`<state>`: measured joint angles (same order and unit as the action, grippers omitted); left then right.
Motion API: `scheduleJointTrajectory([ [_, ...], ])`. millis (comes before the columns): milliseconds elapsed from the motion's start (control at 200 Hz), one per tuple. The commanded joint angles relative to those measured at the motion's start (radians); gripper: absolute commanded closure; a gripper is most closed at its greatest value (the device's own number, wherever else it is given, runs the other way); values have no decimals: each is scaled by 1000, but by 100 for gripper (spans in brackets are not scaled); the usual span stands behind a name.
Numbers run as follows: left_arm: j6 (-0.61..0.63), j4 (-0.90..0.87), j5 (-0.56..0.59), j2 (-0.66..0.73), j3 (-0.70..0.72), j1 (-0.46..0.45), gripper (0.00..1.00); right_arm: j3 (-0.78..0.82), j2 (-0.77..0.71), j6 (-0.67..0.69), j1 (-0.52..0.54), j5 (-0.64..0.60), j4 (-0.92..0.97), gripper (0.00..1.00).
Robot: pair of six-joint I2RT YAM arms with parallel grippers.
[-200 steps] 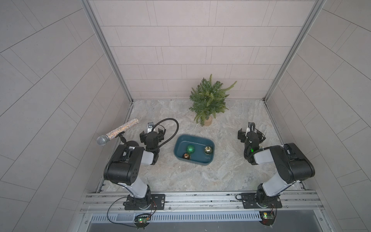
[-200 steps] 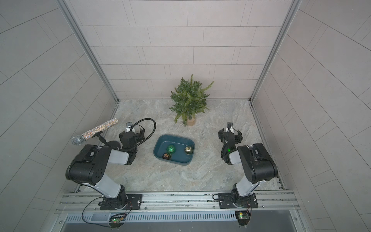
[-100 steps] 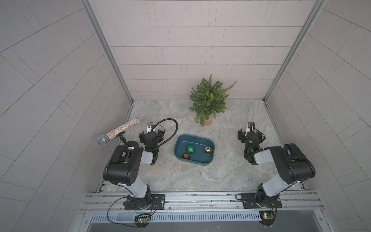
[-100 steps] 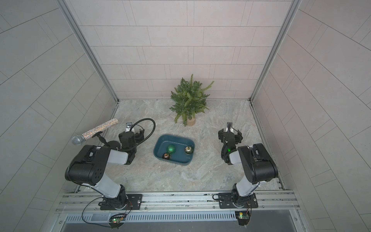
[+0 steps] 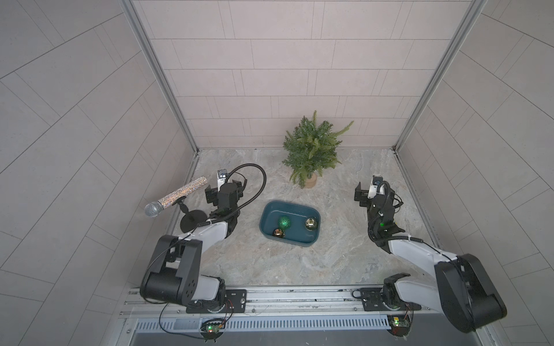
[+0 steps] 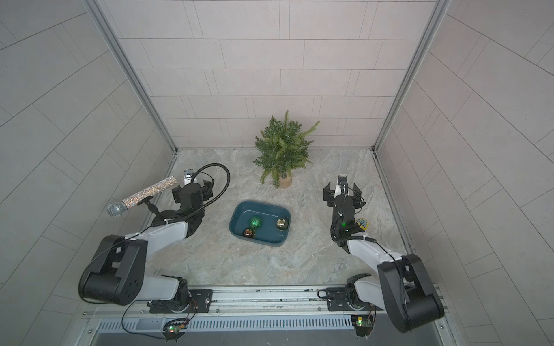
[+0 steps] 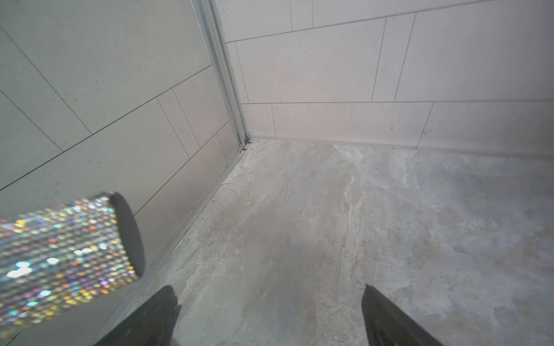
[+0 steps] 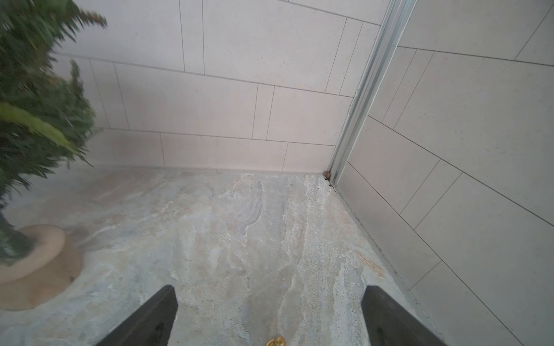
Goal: Decorate the small christmas tree with ornaments
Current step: Pick up an ornament from the container.
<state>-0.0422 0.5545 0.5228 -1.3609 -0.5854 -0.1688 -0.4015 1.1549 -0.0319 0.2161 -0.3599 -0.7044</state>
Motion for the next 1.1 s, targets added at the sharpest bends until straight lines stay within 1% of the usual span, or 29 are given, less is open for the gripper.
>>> scheduleJointTrajectory([
  [0,-138,-237,-37,79,-94,-1,0,-47,-69,-125,3,91,212,0],
  [70,-243,-361,-110,115,-162,0,0,-100,-96,-230,1,121,331,0],
  [135,-410,-514,-147,133,-237,0,0,-157,-125,-362,-13,198,478,0],
  [175,-504,-599,-182,142,-280,0,0,-162,-143,-448,-24,250,508,0],
  [220,-549,-626,-259,151,-291,4,0,-137,-161,-574,-32,275,489,0],
  [265,-599,-618,-326,173,-269,5,0,-80,-176,-691,-40,292,399,0],
  [305,-619,-589,-392,205,-233,5,0,-27,-188,-767,-53,353,304,0],
  [320,-622,-578,-418,218,-218,4,0,-14,-191,-784,-59,394,280,0],
  [345,-635,-583,-445,237,-203,3,0,-16,-193,-797,-61,451,277,0],
  [385,-662,-613,-496,265,-186,2,0,-61,-194,-767,-59,533,359,0],
  [430,-677,-653,-542,292,-164,0,0,-120,-194,-718,-38,615,474,4],
  [470,-677,-685,-593,313,-142,-2,0,-154,-203,-684,-9,636,569,5],
  [480,-697,-693,-606,317,-139,-2,0,-159,-206,-676,1,636,585,5],
  [525,-704,-741,-642,342,-124,-4,1,-183,-220,-634,48,622,658,6],
  [580,-692,-803,-676,374,-115,-5,3,-237,-226,-566,124,567,775,8],
  [655,-688,-857,-718,414,-93,-7,4,-327,-197,-467,227,512,966,12],
  [695,-654,-870,-741,427,-75,-9,4,-354,-173,-438,275,495,1032,13],
  [796,-636,-896,-785,439,-45,-10,5,-421,-95,-389,352,490,1160,18],
  [941,-635,-893,-806,421,-16,-12,7,-543,41,-326,470,406,1339,22],
  [1096,-639,-868,-847,386,-19,-12,6,-620,157,-297,554,363,1409,24],
])
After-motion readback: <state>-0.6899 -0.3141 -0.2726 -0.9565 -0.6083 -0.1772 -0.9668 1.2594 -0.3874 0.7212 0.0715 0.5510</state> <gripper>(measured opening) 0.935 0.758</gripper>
